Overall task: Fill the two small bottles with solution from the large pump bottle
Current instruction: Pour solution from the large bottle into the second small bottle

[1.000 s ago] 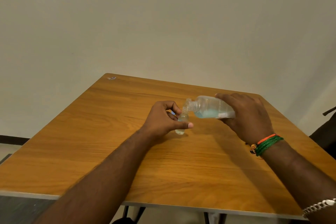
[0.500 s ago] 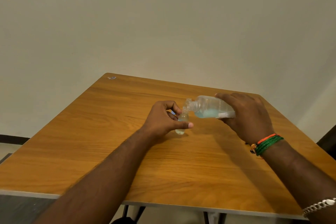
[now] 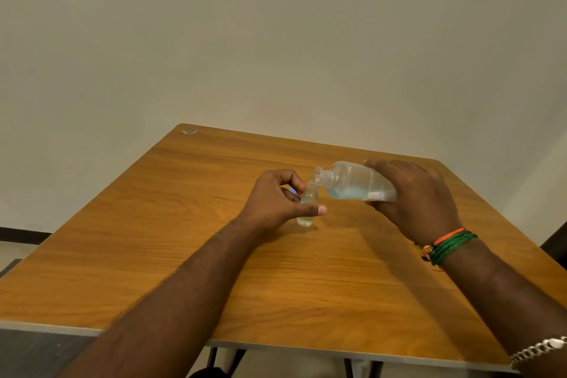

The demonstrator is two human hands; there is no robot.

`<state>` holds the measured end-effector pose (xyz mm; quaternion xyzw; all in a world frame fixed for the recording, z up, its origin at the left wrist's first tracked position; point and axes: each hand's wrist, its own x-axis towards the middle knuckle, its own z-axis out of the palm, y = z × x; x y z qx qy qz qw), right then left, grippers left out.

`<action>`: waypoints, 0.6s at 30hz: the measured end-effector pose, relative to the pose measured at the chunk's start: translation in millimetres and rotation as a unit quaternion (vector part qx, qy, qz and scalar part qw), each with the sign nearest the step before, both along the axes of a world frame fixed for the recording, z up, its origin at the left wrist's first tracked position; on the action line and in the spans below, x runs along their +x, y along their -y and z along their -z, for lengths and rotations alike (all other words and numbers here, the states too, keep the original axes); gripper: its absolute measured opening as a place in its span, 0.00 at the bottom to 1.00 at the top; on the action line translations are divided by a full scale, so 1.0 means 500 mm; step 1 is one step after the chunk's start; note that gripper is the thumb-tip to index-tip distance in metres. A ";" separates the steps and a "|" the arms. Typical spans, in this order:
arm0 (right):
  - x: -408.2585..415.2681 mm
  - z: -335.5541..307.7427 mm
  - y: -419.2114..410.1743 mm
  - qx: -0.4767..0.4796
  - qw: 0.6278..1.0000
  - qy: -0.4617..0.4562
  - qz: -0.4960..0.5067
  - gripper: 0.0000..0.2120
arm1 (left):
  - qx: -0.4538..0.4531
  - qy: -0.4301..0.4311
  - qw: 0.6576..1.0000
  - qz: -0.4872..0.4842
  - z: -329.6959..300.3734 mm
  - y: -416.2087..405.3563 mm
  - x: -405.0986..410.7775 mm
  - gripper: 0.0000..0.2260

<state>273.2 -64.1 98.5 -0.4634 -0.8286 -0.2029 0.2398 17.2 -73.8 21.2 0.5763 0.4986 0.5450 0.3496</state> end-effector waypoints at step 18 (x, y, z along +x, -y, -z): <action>-0.021 0.027 -0.066 -0.154 0.870 -0.465 -0.046 0.21 | 0.006 0.048 0.995 -0.091 -0.019 -0.013 -0.059 0.17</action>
